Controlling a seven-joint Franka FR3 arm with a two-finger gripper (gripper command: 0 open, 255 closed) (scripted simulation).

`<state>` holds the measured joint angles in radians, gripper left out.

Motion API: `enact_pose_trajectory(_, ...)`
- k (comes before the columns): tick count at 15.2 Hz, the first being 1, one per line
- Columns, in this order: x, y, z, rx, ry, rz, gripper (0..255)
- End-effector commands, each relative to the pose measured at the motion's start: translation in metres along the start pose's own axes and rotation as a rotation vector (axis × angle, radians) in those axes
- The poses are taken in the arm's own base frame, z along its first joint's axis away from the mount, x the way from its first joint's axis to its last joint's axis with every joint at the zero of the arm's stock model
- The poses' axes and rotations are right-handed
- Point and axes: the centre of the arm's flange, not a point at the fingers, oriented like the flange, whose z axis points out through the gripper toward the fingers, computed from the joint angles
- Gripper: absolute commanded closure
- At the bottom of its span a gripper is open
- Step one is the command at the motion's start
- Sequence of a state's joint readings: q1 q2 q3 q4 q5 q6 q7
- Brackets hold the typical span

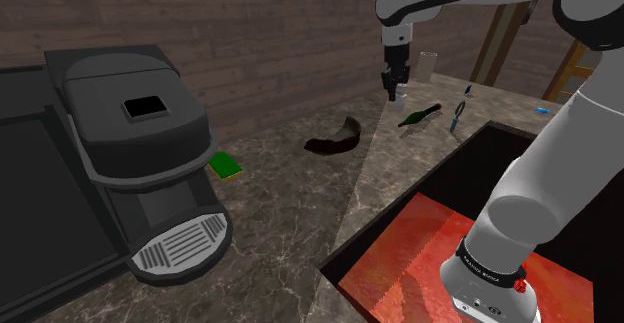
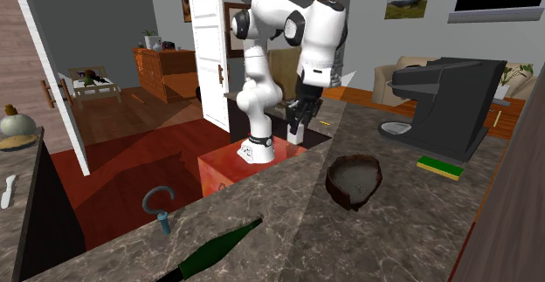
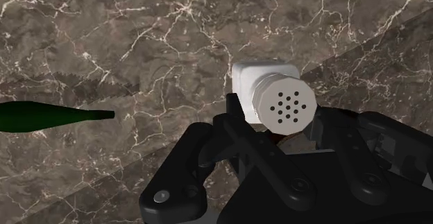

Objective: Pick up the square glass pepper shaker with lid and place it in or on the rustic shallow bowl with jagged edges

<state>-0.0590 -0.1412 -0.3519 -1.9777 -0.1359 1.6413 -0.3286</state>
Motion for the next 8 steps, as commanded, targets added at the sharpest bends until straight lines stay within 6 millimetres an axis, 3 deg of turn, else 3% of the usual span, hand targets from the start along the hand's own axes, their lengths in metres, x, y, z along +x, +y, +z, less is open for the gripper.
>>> enact_pose_trajectory(1,0.022,-0.021,-0.003,0.001,0.0,0.001,255)
enact_pose_trajectory(8,0.086,-0.085,-0.02,0.001,0.0,0.001,255)
